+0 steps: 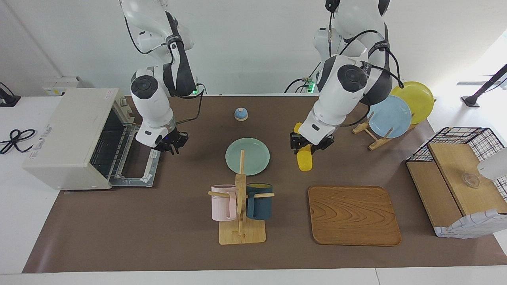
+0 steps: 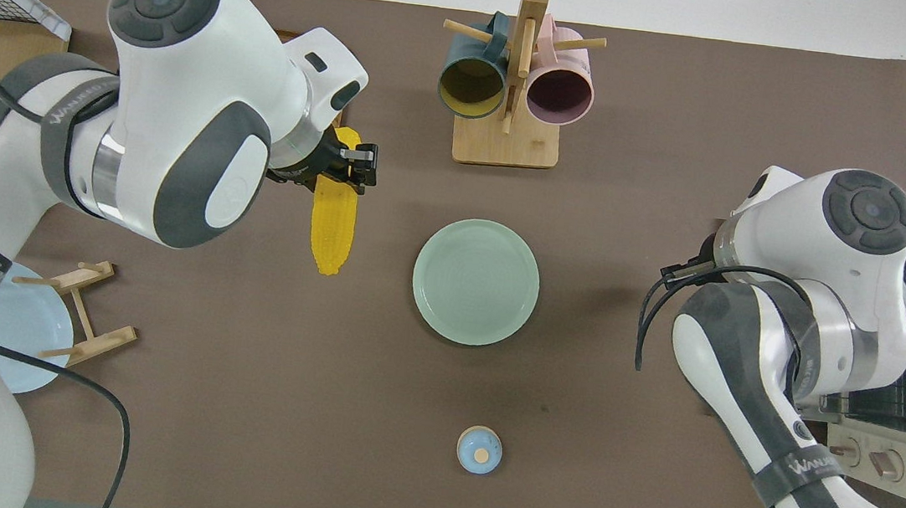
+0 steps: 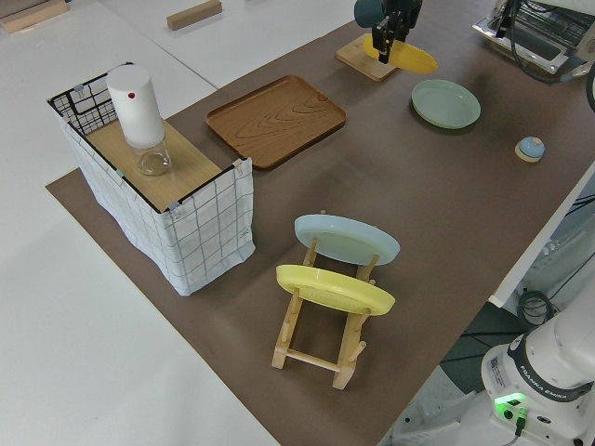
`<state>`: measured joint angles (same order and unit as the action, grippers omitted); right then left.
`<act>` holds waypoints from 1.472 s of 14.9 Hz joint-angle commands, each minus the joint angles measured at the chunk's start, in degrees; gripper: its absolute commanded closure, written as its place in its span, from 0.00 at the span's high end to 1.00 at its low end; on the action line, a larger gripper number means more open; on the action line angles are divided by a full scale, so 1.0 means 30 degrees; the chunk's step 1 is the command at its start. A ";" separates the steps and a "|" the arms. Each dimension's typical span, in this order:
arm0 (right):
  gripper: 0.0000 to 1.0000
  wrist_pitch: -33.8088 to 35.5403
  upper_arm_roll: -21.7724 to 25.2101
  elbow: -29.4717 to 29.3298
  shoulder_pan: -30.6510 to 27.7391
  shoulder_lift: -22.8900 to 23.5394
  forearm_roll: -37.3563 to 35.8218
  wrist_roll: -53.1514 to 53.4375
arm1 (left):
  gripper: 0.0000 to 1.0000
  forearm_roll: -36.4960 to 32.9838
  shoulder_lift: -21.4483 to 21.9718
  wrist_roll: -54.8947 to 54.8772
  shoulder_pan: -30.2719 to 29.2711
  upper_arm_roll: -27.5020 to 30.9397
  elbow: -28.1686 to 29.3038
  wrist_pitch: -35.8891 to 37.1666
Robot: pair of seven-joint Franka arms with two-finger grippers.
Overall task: Put corn in oven
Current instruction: 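Carry the corn with the left gripper toward the green plate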
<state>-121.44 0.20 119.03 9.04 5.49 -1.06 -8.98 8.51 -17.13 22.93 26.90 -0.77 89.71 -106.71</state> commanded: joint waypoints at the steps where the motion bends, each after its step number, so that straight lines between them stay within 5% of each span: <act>1: 1.00 0.0140 -0.0095 -0.0273 -0.0637 0.0252 0.0442 -0.0171 | 0.00 0.0241 0.1632 0.1725 0.1634 0.0287 0.3307 -0.2592; 6: 1.00 0.0082 -0.0124 -0.0330 -0.0756 0.0281 0.0442 -0.0258 | 0.00 0.0241 0.2721 0.3516 0.4010 0.0287 0.7008 -0.7636; 16: 1.00 0.0052 -0.0124 -0.0243 -0.0551 0.0251 0.0442 -0.0258 | 0.00 0.0212 -0.1027 0.4954 0.5976 0.0346 0.6775 -1.2530; 22: 1.00 0.0198 -0.0124 -0.0243 -0.0522 0.0222 0.0442 -0.0257 | 0.00 0.0036 -0.1499 0.4808 0.6152 0.0375 0.6775 -1.2711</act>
<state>-121.47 0.13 118.80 7.86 5.82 -1.06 -9.00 8.51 -21.54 37.40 44.12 -0.70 109.99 -144.08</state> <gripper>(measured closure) 0.000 0.449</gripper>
